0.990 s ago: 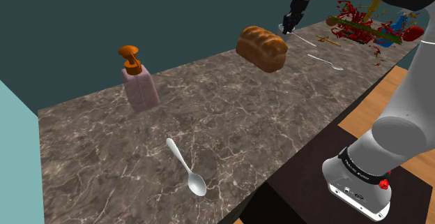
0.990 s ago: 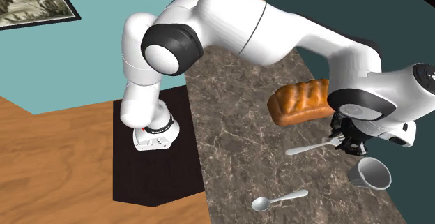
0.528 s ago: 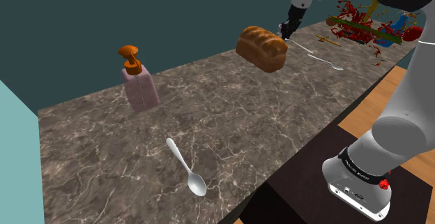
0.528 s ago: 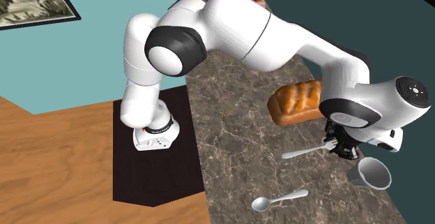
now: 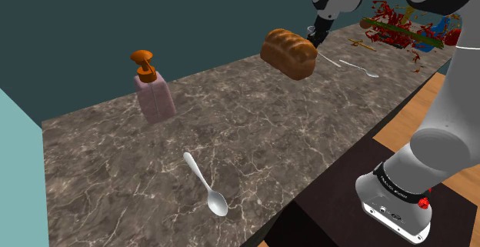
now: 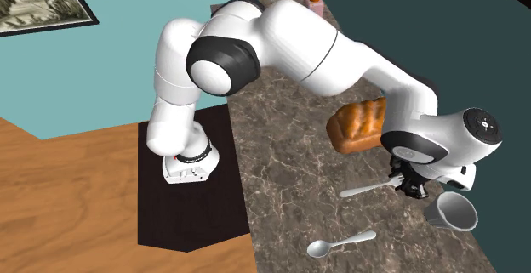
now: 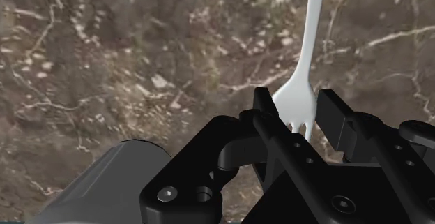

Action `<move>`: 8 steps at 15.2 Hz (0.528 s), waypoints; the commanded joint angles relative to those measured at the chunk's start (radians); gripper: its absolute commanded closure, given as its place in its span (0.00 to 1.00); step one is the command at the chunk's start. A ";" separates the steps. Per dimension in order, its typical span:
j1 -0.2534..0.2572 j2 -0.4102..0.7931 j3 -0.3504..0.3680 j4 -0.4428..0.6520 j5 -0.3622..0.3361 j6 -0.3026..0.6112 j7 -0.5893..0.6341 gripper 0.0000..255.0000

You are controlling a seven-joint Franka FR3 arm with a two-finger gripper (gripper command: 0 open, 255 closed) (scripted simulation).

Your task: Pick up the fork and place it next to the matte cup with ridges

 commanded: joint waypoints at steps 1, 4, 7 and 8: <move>-0.001 0.010 0.003 -0.014 0.005 0.024 -0.004 1.00; -0.002 0.020 0.005 -0.022 0.010 0.041 -0.008 1.00; -0.002 0.020 0.005 -0.022 0.010 0.041 -0.008 1.00; -0.002 0.020 0.005 -0.022 0.010 0.041 -0.008 1.00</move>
